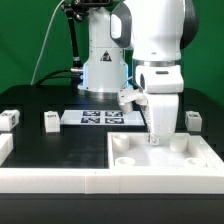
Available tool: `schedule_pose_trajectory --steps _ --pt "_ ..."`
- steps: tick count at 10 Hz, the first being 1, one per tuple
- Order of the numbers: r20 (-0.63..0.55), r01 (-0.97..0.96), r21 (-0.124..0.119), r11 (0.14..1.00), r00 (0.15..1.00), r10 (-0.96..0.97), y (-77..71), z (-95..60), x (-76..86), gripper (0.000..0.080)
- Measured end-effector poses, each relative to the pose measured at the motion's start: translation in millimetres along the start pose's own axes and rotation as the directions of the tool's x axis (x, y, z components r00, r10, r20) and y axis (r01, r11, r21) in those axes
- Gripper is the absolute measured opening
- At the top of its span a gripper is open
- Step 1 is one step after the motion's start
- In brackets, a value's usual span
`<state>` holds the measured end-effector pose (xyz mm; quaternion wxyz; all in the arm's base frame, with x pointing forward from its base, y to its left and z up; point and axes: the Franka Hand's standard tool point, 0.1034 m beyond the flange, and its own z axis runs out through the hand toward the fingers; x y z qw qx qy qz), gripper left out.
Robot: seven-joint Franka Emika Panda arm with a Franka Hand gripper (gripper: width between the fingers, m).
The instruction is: Assemble one leg
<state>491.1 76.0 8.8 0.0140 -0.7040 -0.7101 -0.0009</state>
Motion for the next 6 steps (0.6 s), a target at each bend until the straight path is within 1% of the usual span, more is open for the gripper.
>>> schedule_pose_trajectory --steps 3,4,5,6 --pt "0.0 -0.005 0.0 1.0 1.0 0.005 -0.5 0.3 -0.6 0.0058" --pt "0.0 -0.006 0.001 1.0 1.0 0.006 -0.5 0.5 -0.8 0.0223" --pt "0.0 -0.006 0.001 1.0 1.0 0.006 -0.5 0.5 -0.9 0.0407" --pt "0.0 -0.006 0.001 1.0 1.0 0.006 -0.5 0.5 -1.0 0.0541"
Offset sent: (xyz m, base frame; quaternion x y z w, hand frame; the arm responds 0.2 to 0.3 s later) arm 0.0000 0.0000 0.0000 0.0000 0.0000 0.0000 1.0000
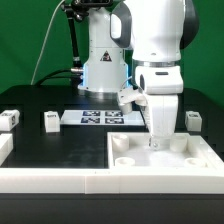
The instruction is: Assemble one leg
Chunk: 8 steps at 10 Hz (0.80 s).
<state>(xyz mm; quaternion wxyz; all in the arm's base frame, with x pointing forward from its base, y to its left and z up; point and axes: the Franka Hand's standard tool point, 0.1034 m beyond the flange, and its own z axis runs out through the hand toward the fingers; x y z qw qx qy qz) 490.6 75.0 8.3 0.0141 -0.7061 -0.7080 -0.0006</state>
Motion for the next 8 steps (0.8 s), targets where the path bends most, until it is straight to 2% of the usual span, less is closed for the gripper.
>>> schedule_pose_trajectory --steps 1,2,6,8 --pt "0.0 0.0 0.0 1.0 1.0 0.0 0.0 0.0 0.0 0.0541" --pt "0.0 0.0 0.0 1.0 1.0 0.0 0.0 0.0 -0.1 0.0627" --pt "0.001 -0.001 -0.004 1.0 1.0 0.001 0.5 -2.4 -0.3 0.0649" --pt "0.012 -0.038 -0.028 0.999 0.999 0.039 -5.9 -29.1 4.5 0.0649"
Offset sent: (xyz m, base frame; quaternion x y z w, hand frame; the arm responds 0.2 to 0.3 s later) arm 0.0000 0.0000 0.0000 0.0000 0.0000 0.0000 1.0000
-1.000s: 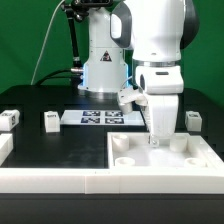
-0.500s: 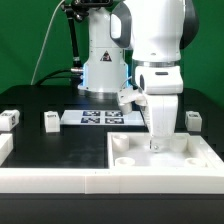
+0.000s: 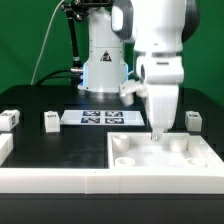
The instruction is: Assemble one leg
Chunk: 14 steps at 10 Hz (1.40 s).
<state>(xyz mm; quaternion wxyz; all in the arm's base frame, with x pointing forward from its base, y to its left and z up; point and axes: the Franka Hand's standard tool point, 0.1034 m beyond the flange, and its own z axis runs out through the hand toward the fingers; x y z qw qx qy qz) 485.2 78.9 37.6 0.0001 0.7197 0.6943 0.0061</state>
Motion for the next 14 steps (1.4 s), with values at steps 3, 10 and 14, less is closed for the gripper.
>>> schedule_pose_trajectory --steps 3,10,14 --pt "0.012 -0.067 -0.009 0.998 0.998 0.067 -11.0 -21.4 2.8 0.0649" --pt "-0.02 -0.716 0.009 0.698 0.698 0.716 -30.7 -11.3 19.4 0.0649" --pt "-0.012 -0.951 0.054 0.305 0.304 0.952 -47.1 -7.2 53.6 0.0649"
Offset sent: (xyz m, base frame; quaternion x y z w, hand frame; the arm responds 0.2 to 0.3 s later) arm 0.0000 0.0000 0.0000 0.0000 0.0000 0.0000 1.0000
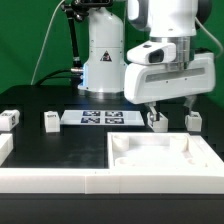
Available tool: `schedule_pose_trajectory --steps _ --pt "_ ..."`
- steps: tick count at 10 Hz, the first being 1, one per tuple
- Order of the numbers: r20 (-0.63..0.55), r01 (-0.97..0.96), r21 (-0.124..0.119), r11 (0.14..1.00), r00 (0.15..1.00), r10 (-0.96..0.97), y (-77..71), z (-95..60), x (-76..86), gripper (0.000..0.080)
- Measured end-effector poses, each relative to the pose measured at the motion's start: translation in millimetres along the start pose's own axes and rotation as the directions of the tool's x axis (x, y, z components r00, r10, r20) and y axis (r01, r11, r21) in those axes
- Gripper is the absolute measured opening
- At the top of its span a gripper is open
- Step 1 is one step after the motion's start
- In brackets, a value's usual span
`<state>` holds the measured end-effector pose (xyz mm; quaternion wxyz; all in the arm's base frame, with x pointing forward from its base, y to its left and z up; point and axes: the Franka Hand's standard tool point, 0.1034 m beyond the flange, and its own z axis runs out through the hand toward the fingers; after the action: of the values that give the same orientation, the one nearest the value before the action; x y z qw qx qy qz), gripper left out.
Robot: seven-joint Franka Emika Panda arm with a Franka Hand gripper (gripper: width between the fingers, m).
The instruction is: Assemble one leg
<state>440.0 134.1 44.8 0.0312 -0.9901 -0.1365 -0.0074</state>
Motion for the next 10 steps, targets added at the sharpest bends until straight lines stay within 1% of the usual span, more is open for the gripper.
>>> schedule_pose_trajectory --steps 3,4,5,7,8,9,10 --pt "0.008 -0.282 0.02 0.959 0.959 0.282 -34.1 0.7 -0.1 0.0649" --pt "0.007 -0.329 0.025 0.944 0.944 0.329 -39.1 -0.3 1.5 0.0649" --pt "0.013 -0.387 0.031 0.921 0.922 0.387 -38.5 0.4 0.9 0.0649" --pt "0.021 -0.38 0.028 0.925 0.925 0.379 -38.6 0.8 0.2 0.0649" --pt "0.014 -0.391 0.032 0.92 0.92 0.391 -42.9 1.6 -0.8 0.0649" --pt "0.012 -0.406 0.039 0.913 0.914 0.405 -58.2 5.6 -9.9 0.0649" --pt "0.114 -0.378 0.017 0.926 0.921 0.374 -62.0 6.6 -19.9 0.0649"
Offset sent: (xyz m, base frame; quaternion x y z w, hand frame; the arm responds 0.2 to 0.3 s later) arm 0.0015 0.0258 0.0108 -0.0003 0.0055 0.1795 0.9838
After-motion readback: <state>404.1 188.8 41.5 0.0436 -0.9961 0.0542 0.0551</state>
